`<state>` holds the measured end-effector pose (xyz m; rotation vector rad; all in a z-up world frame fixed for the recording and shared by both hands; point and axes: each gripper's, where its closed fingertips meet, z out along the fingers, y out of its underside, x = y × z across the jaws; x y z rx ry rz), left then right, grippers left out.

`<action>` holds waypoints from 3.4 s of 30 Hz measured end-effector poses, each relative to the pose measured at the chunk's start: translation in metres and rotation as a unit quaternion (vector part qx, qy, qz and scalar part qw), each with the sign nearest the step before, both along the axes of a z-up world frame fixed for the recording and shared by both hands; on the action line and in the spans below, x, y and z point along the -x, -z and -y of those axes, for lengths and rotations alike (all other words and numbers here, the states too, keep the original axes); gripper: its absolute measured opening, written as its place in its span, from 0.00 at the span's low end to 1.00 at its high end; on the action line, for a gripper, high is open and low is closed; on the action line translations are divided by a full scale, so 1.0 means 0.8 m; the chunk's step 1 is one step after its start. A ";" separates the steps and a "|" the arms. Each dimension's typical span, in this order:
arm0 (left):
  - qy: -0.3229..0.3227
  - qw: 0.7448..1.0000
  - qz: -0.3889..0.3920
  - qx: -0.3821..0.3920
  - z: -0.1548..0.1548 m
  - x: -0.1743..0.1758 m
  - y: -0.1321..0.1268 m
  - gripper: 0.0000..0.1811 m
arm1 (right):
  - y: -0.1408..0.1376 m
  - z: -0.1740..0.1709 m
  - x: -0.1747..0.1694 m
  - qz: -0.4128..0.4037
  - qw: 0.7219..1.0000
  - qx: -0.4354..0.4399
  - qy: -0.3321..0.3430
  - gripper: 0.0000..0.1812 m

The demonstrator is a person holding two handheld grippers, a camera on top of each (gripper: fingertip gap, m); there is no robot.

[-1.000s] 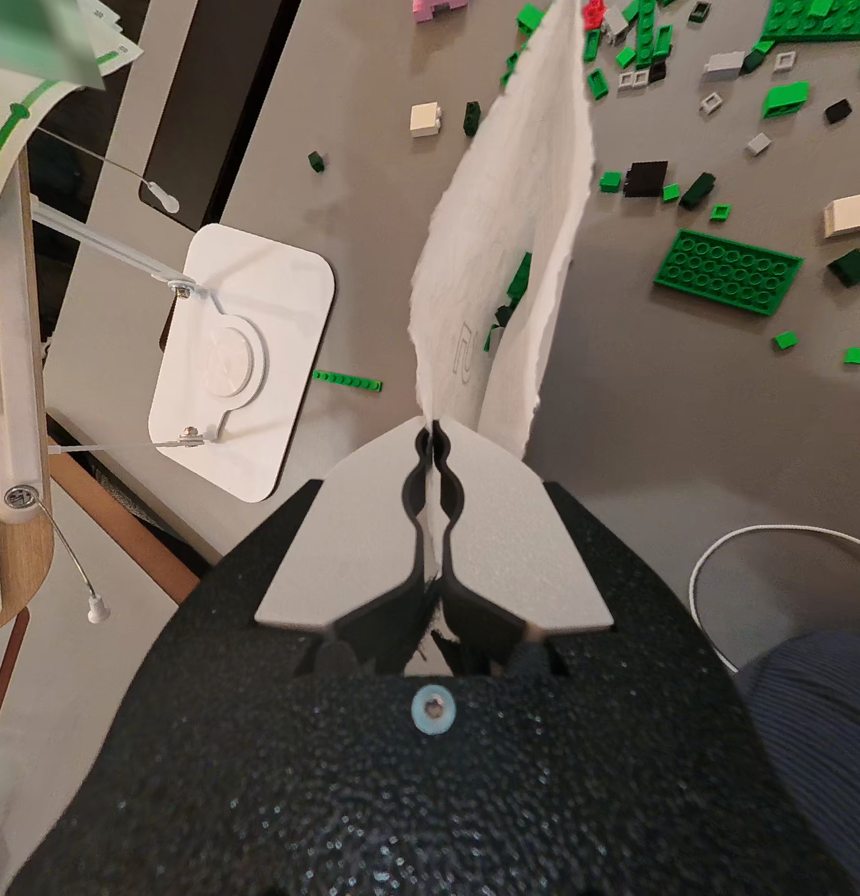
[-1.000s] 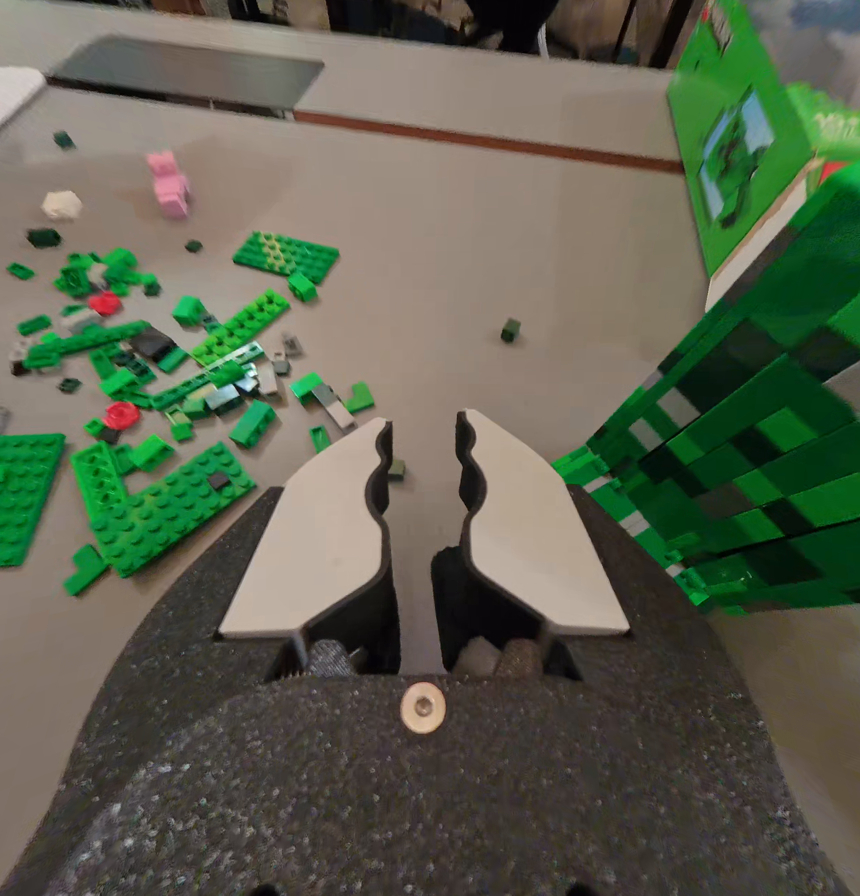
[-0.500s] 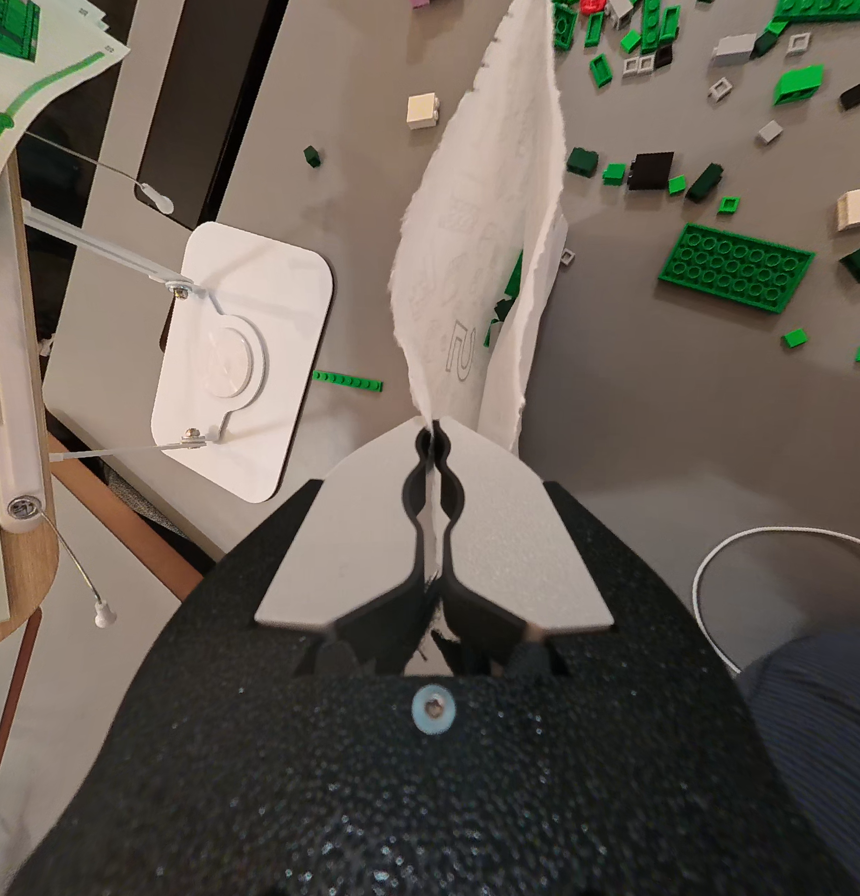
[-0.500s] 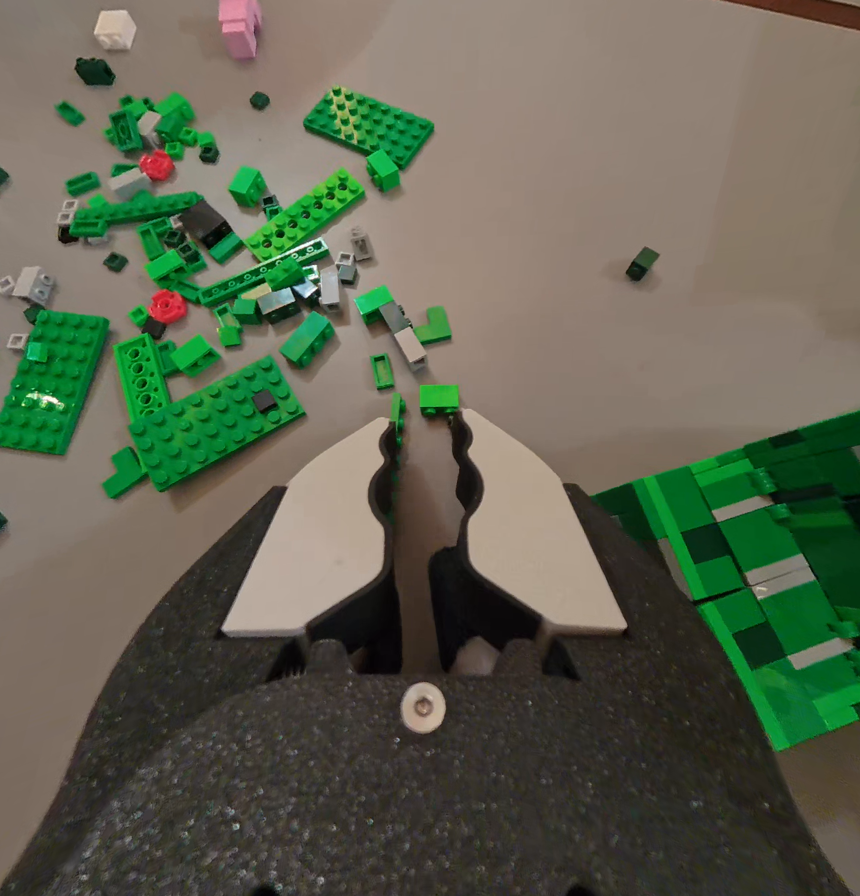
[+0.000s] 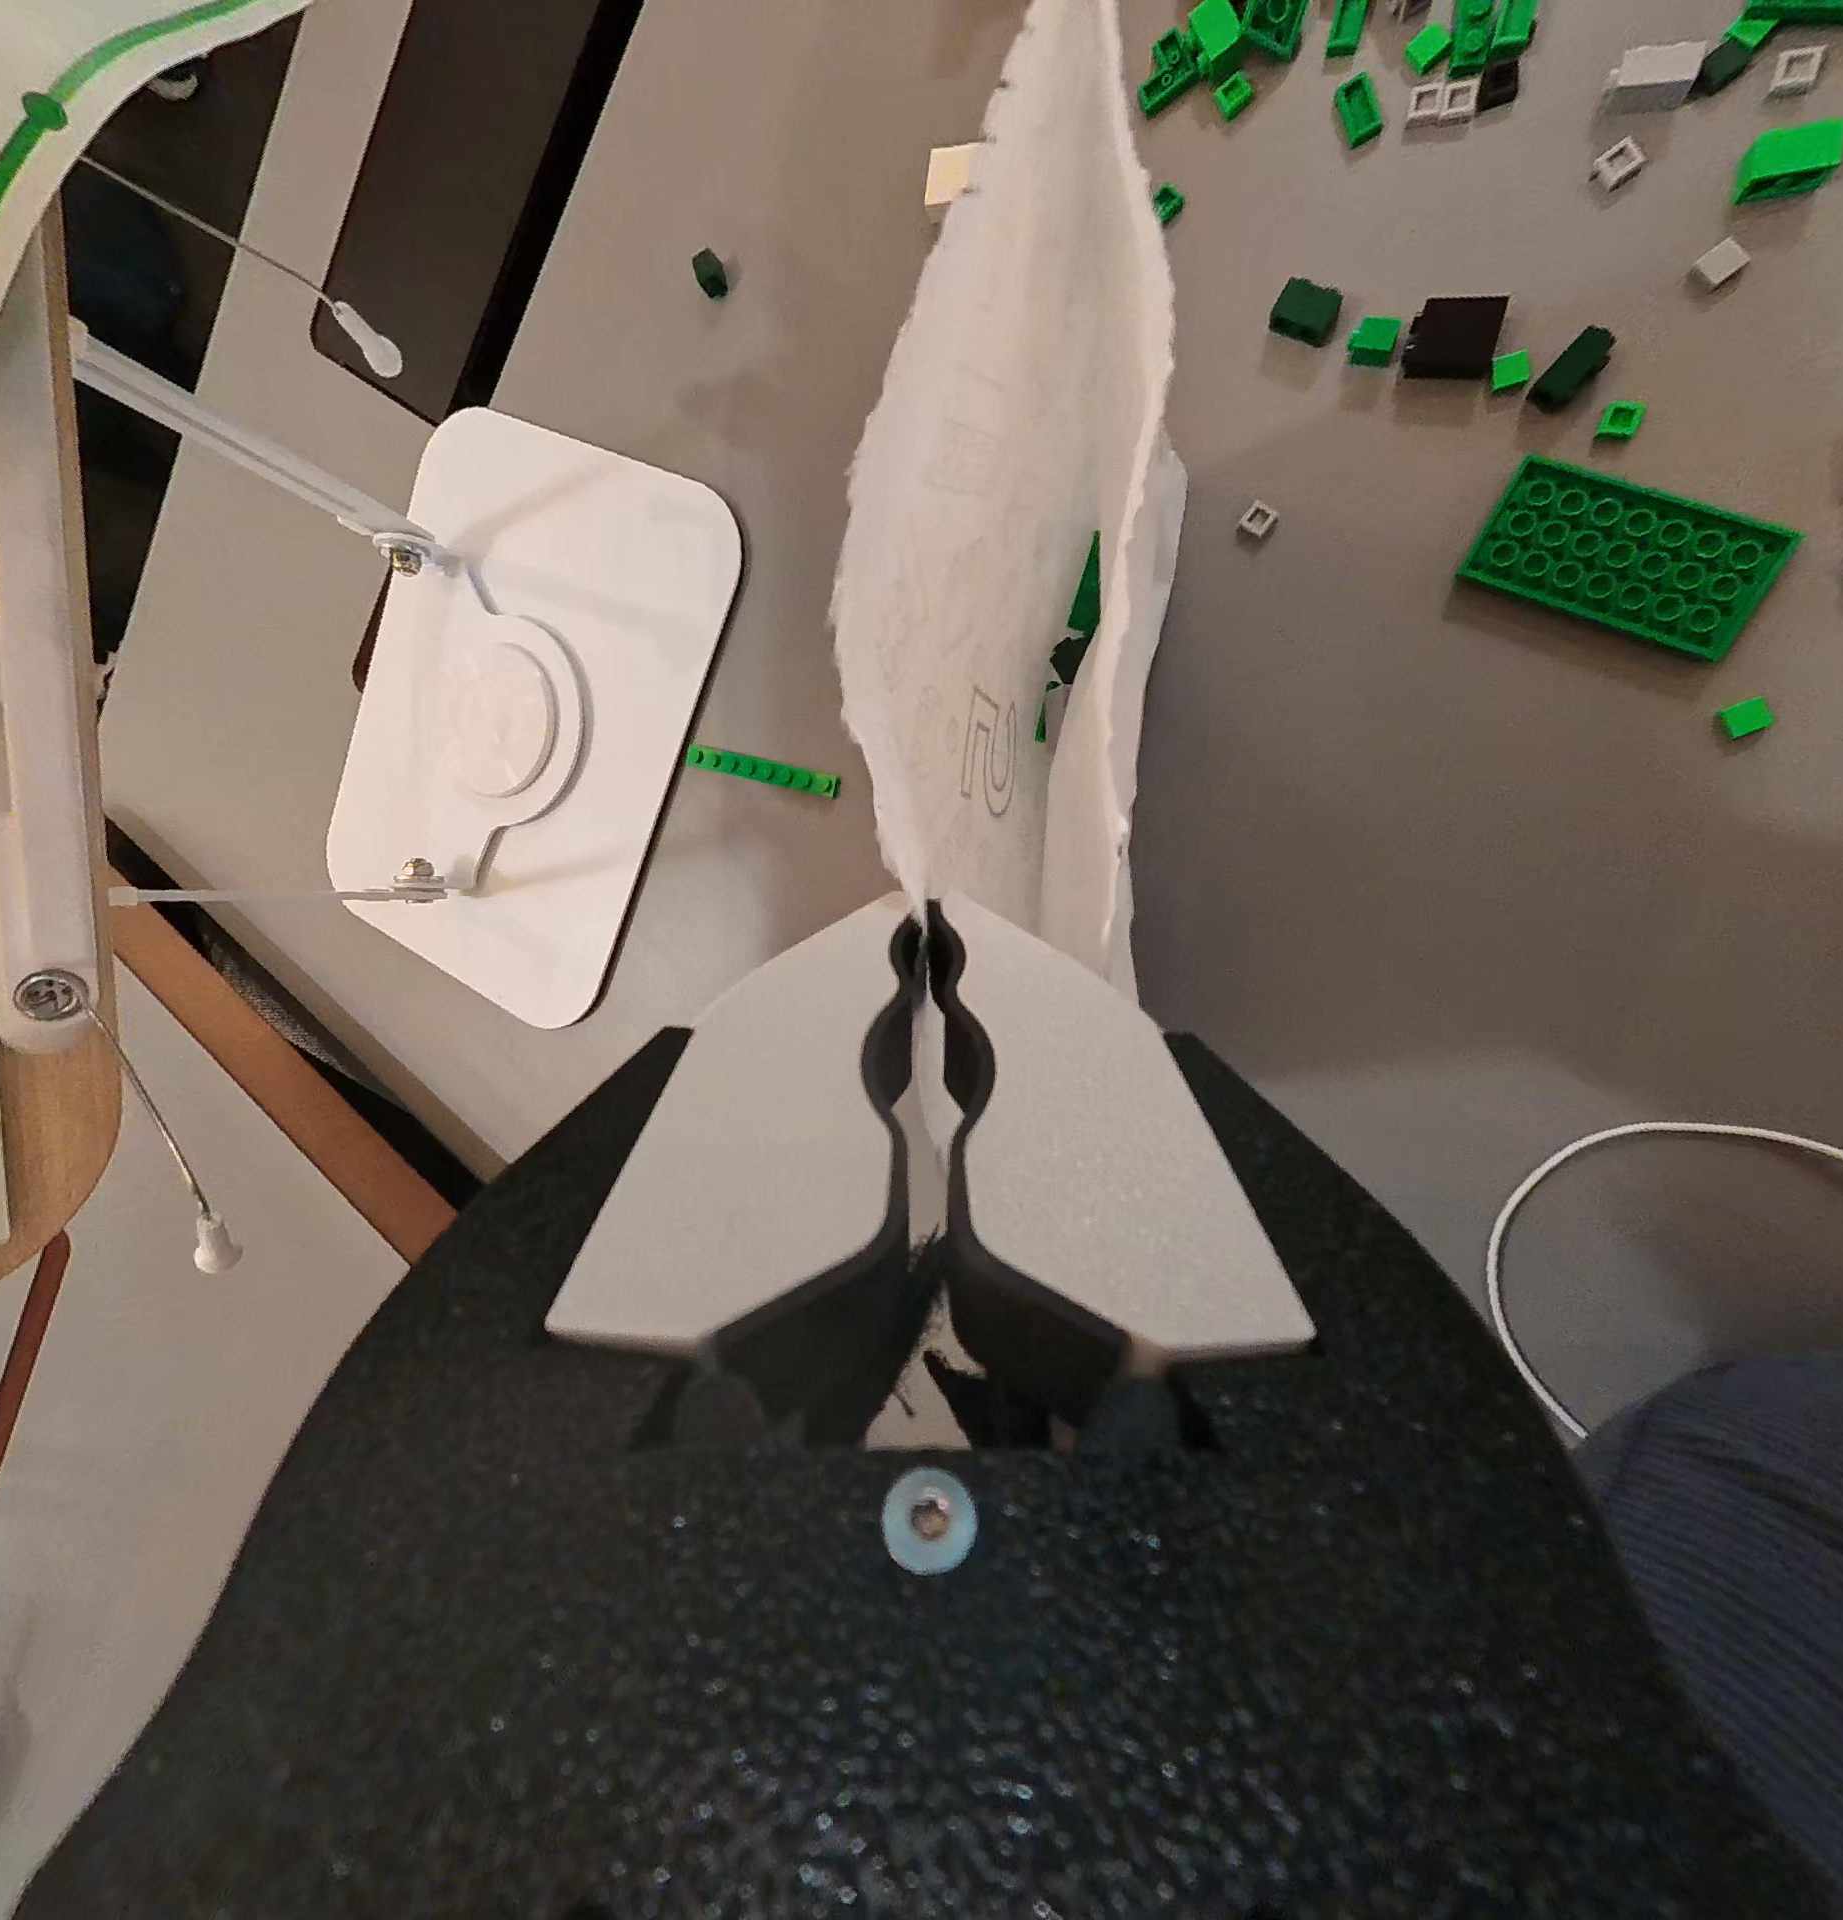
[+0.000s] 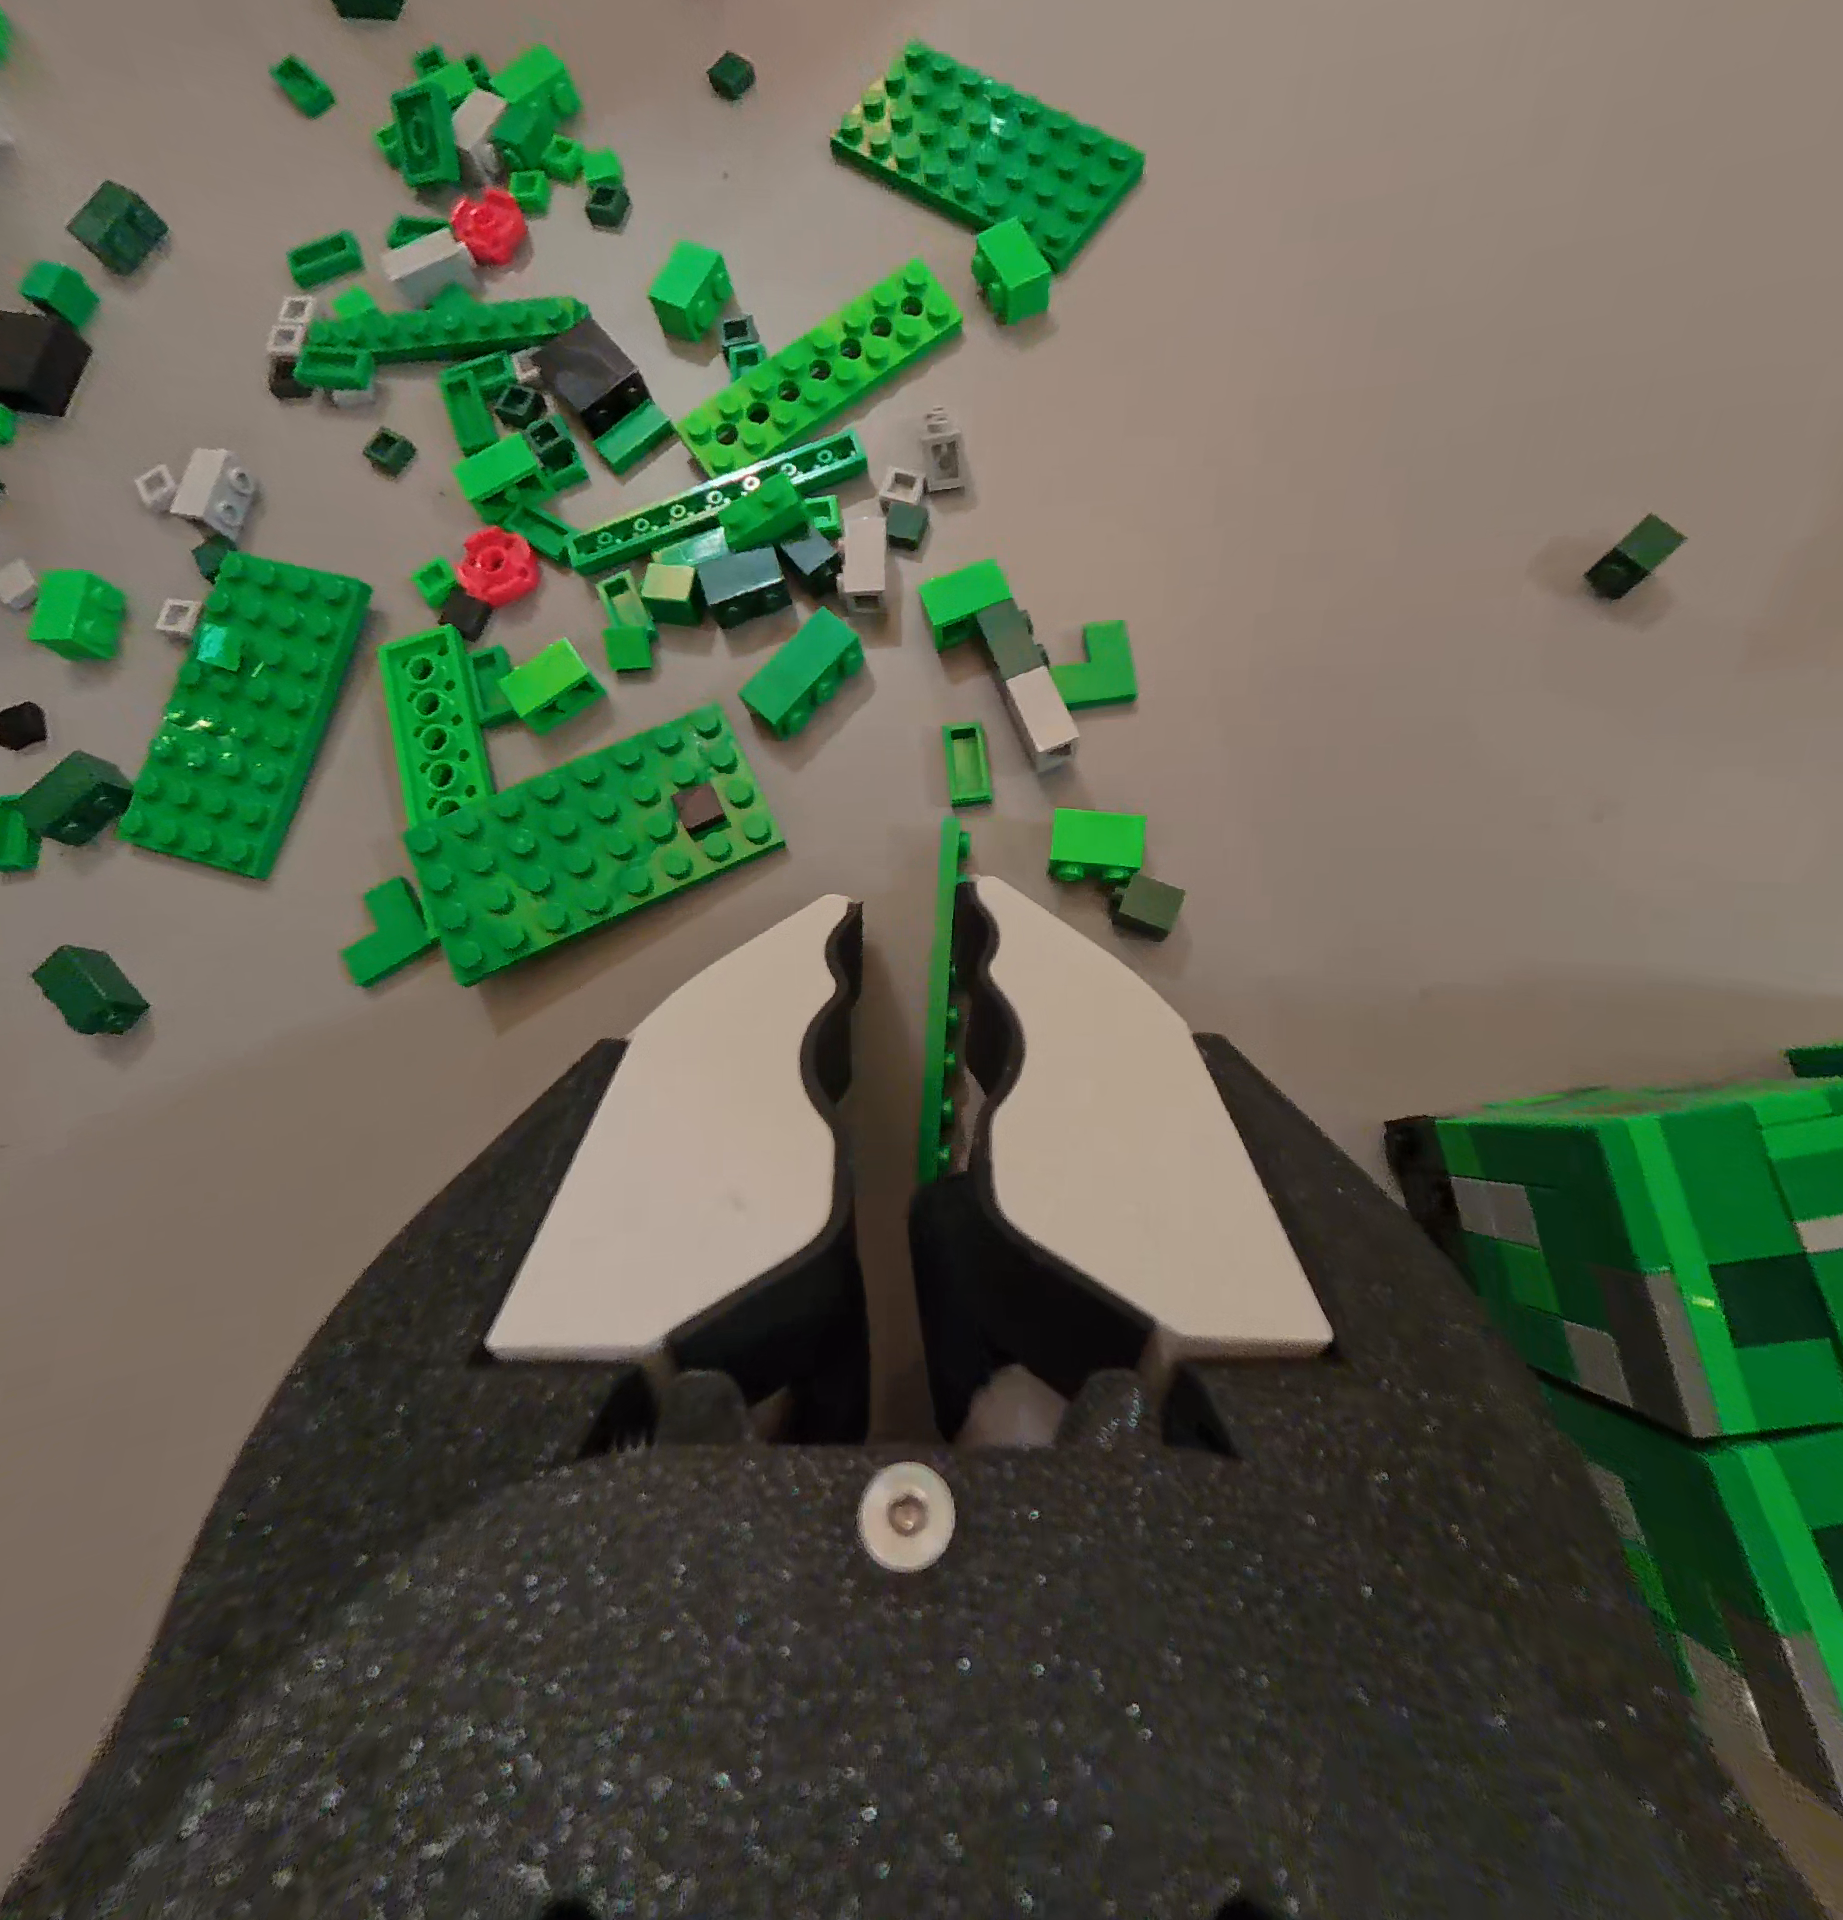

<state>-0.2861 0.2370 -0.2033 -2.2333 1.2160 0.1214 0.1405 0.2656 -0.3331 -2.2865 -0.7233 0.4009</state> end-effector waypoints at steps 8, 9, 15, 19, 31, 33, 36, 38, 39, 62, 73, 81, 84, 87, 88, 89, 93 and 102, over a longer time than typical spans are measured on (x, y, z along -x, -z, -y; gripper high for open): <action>0.002 1.000 -0.001 0.000 0.000 -0.001 0.000 0.00 | -0.009 -0.001 0.003 -0.004 1.000 -0.021 -0.009 0.06; 0.003 1.000 -0.001 0.000 0.000 -0.002 0.000 0.00 | -0.010 -0.001 0.002 -0.003 1.000 -0.025 -0.008 0.07; 0.003 1.000 0.001 0.002 0.000 -0.002 0.001 0.00 | -0.004 0.006 -0.006 0.024 0.999 -0.014 -0.020 0.12; 0.004 1.000 0.001 0.003 0.000 -0.002 0.001 0.00 | -0.008 0.005 -0.006 0.025 0.999 -0.023 -0.017 0.12; 0.010 1.000 0.003 0.003 0.003 -0.006 -0.001 0.00 | -0.001 -0.027 0.055 0.012 0.998 0.006 0.059 0.14; 0.013 1.000 0.003 0.003 0.004 -0.008 -0.001 0.00 | 0.002 -0.029 0.054 0.025 0.997 0.010 0.068 0.13; 0.021 1.000 0.003 0.002 0.004 -0.013 -0.002 0.00 | 0.002 -0.031 0.058 0.022 0.997 0.019 0.066 0.09; 0.027 1.000 0.002 0.001 0.005 -0.016 -0.002 0.00 | -0.019 -0.028 0.078 0.001 0.999 -0.003 0.033 0.09; 0.031 1.000 0.001 -0.001 0.004 -0.018 -0.003 0.00 | -0.044 -0.025 0.101 -0.024 0.999 -0.034 0.000 0.09; 0.054 0.998 0.011 -0.014 0.008 -0.031 -0.011 0.00 | -0.202 0.048 0.447 0.177 0.812 -0.309 -0.463 0.10; 0.051 0.999 0.013 -0.011 0.009 -0.029 -0.010 0.00 | -0.213 0.052 0.441 0.161 0.818 -0.309 -0.457 0.13; 0.047 0.999 0.015 -0.002 0.007 -0.027 -0.006 0.00 | -0.228 0.028 0.287 0.073 0.910 -0.279 -0.299 0.12; 0.048 0.999 0.017 -0.003 0.007 -0.027 -0.006 0.00 | -0.179 0.019 0.213 0.069 0.942 -0.219 -0.245 0.12; 0.047 0.999 0.018 -0.002 0.006 -0.026 -0.006 0.00 | -0.122 0.027 0.171 0.064 0.958 -0.162 -0.229 0.12; 0.046 0.999 0.018 -0.002 0.006 -0.025 -0.005 0.00 | -0.107 0.032 0.165 0.055 0.961 -0.146 -0.229 0.12; 0.045 0.999 0.017 -0.001 0.006 -0.025 -0.005 0.00 | -0.092 0.038 0.161 0.048 0.962 -0.127 -0.236 0.12; 0.041 0.999 0.012 0.004 0.005 -0.023 -0.002 0.00 | -0.061 0.047 0.152 0.032 0.965 -0.098 -0.241 0.16; 0.048 0.999 0.002 0.005 0.006 -0.030 -0.001 0.00 | -0.013 0.070 0.225 0.064 0.933 -0.010 -0.353 0.16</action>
